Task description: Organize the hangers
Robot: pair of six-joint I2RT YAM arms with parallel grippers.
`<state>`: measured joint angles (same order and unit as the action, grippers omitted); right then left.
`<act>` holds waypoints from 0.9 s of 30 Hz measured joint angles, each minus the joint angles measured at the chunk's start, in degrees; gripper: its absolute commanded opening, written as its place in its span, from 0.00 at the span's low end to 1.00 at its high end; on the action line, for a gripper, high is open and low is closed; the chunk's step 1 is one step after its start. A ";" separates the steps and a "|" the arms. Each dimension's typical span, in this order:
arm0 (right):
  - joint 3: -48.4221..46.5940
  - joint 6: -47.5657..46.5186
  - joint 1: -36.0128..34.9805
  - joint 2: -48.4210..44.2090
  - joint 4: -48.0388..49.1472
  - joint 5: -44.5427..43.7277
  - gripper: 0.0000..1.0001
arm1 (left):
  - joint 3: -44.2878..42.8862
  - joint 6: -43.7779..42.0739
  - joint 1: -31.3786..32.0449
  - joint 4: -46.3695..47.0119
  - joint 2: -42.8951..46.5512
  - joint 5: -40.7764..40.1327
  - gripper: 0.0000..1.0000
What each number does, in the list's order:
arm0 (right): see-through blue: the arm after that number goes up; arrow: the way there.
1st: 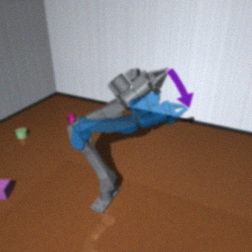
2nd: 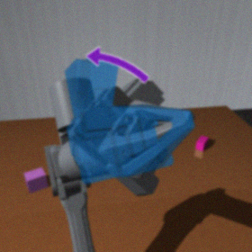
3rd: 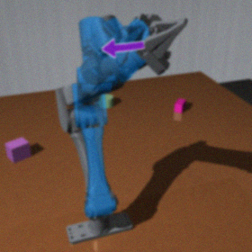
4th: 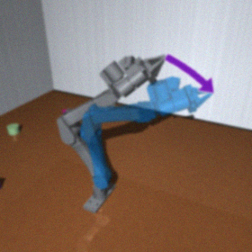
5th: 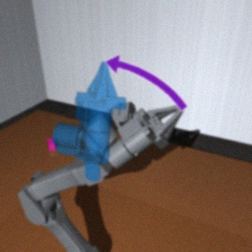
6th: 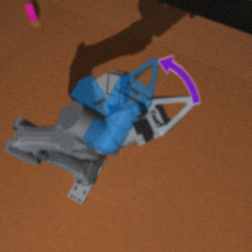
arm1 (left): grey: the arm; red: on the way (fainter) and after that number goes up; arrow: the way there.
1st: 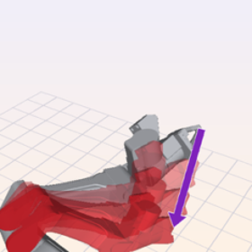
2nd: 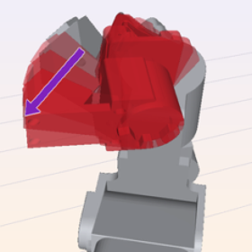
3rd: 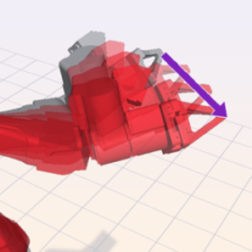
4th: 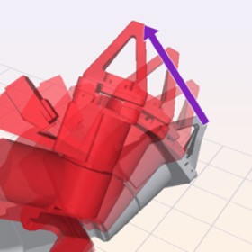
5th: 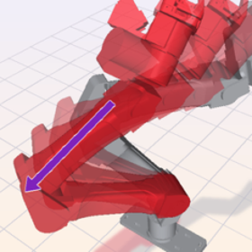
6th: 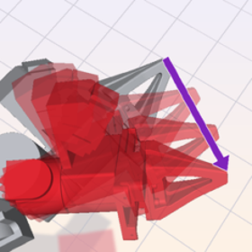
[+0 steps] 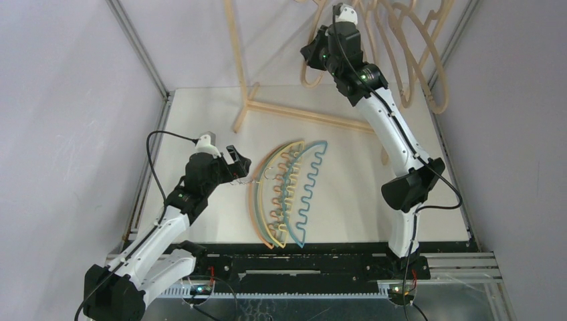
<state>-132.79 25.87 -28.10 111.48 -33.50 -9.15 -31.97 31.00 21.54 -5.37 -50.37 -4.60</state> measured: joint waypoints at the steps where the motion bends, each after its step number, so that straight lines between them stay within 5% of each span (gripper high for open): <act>1: 0.00 -0.04 0.07 0.00 0.09 -0.72 0.00 | 0.00 0.00 0.00 0.00 -0.02 0.00 1.00; 12: 0.00 -1.66 0.35 -0.04 0.33 -12.22 0.00 | 0.02 0.00 0.00 -0.02 -0.24 0.02 1.00; 27: 2.97 -2.03 1.16 -1.38 -0.24 -14.95 0.00 | 0.02 0.00 0.00 -0.11 -0.26 0.09 1.00</act>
<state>-129.82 23.83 -26.94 110.10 -33.74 -24.10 -31.94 31.00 21.54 -5.48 -50.63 -4.51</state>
